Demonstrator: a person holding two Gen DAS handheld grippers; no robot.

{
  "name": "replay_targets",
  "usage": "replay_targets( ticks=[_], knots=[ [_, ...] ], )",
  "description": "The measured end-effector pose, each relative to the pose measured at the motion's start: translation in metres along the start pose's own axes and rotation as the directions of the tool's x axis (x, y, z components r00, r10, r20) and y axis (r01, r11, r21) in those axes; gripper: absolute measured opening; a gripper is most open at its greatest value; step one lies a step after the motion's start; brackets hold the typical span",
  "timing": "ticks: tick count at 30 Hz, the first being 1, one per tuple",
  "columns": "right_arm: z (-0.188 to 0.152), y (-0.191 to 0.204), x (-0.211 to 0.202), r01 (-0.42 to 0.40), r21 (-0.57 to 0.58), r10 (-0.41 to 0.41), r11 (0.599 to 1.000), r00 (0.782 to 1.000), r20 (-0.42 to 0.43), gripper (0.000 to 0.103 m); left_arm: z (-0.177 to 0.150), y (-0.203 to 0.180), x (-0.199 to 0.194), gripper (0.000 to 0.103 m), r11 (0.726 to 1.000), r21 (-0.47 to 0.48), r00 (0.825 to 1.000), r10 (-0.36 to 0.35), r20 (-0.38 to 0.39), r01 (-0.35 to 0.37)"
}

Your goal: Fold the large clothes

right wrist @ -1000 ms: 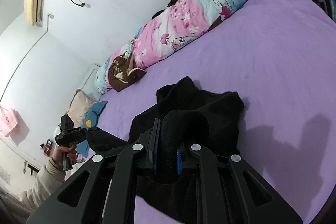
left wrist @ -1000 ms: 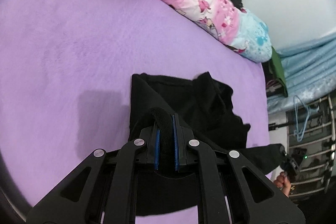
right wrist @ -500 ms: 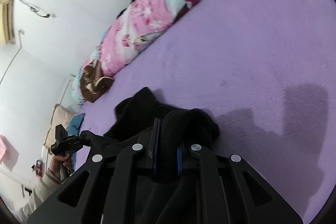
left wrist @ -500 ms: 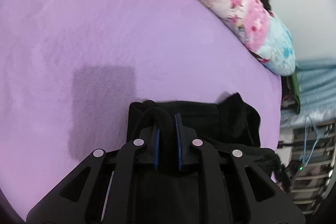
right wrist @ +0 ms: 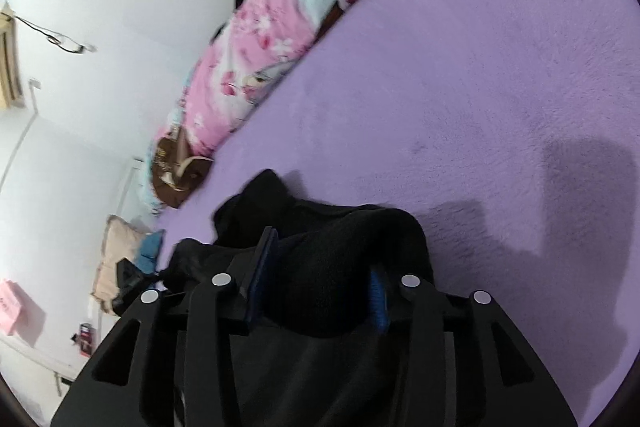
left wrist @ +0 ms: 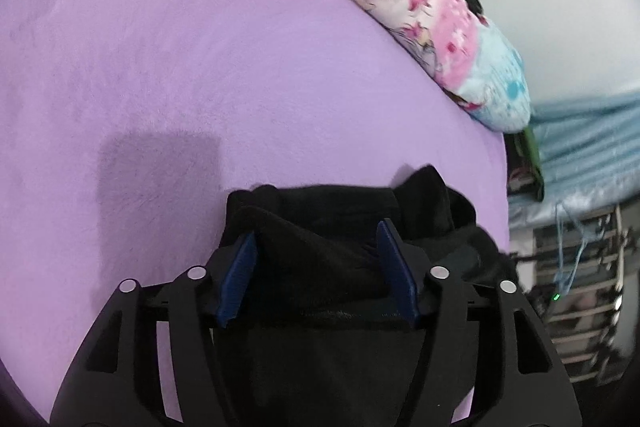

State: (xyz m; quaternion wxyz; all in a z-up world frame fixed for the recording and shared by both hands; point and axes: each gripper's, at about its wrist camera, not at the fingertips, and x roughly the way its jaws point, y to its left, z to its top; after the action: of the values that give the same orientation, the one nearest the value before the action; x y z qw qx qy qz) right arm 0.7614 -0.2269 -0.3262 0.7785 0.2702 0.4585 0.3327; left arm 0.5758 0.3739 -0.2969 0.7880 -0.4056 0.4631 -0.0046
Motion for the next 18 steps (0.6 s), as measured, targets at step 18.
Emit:
replay_targets(
  ticks=[18],
  knots=[
    [-0.044,0.067,-0.124,0.026,-0.044,-0.020,0.999,0.990,0.138,0.085,-0.090,-0.024,-0.121,0.097,0.993,0.085,0.988,0.070,0.135,-0.081]
  ],
)
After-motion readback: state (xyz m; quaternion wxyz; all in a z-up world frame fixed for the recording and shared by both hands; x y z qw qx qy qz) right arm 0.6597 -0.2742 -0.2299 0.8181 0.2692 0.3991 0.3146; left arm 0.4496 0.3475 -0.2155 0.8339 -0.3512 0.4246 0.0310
